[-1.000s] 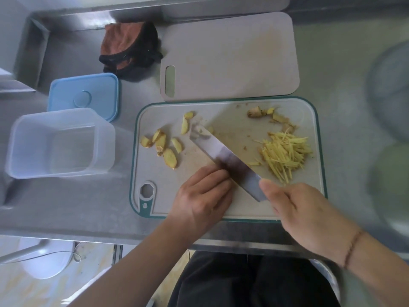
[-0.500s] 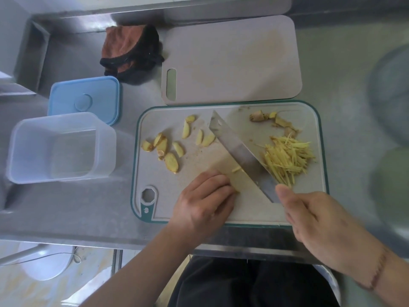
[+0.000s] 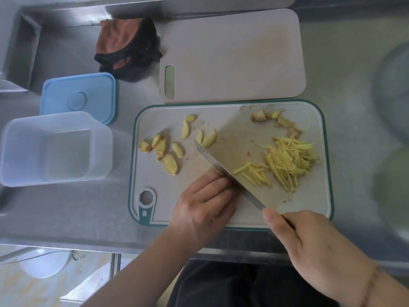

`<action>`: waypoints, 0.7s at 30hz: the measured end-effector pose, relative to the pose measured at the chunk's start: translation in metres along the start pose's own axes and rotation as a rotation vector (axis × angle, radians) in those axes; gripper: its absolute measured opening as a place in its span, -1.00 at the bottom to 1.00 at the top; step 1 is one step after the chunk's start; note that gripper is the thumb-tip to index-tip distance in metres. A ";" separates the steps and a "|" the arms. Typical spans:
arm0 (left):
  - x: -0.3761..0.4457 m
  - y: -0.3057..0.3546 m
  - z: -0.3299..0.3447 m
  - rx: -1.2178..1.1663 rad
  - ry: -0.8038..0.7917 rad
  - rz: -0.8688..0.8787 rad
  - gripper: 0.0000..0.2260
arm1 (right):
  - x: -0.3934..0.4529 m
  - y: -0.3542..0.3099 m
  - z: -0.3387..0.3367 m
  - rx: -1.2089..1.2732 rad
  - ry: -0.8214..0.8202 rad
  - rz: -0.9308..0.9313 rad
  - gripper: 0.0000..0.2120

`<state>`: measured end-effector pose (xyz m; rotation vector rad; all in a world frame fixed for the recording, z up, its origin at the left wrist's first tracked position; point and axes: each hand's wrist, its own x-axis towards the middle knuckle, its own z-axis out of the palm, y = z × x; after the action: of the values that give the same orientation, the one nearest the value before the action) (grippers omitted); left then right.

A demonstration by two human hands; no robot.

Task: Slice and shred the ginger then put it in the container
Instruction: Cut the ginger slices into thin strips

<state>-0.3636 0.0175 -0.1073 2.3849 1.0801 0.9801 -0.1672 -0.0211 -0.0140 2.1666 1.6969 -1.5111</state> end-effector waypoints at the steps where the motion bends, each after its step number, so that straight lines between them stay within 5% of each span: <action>1: 0.000 0.000 0.000 0.000 -0.003 -0.001 -0.95 | 0.005 -0.006 0.002 -0.027 0.014 -0.010 -0.35; 8: 0.002 0.000 -0.001 0.017 -0.008 0.008 -0.96 | 0.022 -0.002 -0.002 0.044 0.109 -0.068 -0.30; 21: -0.005 -0.002 0.000 0.035 -0.033 0.004 -0.96 | -0.008 0.009 -0.002 0.009 0.037 -0.070 -0.31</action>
<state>-0.3672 0.0150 -0.1106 2.4238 1.0894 0.9273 -0.1585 -0.0298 -0.0127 2.1753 1.7989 -1.5066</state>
